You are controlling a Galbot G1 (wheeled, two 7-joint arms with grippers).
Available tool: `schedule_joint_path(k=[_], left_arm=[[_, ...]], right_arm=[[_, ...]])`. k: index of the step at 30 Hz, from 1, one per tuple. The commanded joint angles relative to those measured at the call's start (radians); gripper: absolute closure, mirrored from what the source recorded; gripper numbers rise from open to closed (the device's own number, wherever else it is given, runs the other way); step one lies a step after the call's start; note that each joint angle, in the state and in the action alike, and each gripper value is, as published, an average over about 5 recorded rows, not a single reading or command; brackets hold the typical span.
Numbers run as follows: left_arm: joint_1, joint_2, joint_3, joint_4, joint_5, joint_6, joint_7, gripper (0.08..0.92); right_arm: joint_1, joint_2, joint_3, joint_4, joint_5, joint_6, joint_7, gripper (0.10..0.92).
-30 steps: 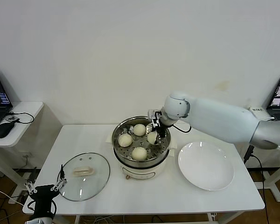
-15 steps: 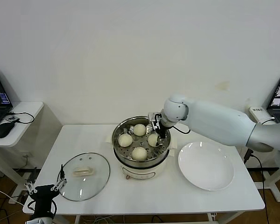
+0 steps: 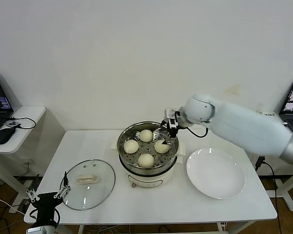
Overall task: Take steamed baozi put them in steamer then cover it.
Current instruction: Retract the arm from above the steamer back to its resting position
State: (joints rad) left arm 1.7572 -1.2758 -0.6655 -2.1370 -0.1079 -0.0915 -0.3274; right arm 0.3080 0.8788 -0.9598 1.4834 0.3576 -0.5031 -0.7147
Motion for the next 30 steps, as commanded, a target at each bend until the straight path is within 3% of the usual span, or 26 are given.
schedule_joint_path(k=[1,7,16,24,30], left_arm=[[0.000,-0.011,0.007,-0.009,0.003,0.005,-0.007,0.177],[-0.003,-0.019,0.028,-0.004,0.006,-0.025,0.004,0.177],[-0.003,-0.015,0.070,0.059,0.183,-0.036,0.016,0.177],[-0.010,0.016,0.031,0.131,0.686,-0.024,0.114,0.177],[-0.008,0.063,-0.034,0.208,1.023,-0.083,0.163,0.177]], right_arm=[[-0.547,-0.241,0.496,0.257,0.108,0.173,0.505,0.203],[-1.090,-0.184,0.969,0.269,-0.039,0.437,0.622,0.203],[-1.616,0.097,1.523,0.296,-0.122,0.727,0.574,0.203],[-1.836,0.311,1.780,0.403,-0.039,0.668,0.534,0.202],[-1.901,0.399,1.831,0.408,-0.084,0.660,0.544,0.203]])
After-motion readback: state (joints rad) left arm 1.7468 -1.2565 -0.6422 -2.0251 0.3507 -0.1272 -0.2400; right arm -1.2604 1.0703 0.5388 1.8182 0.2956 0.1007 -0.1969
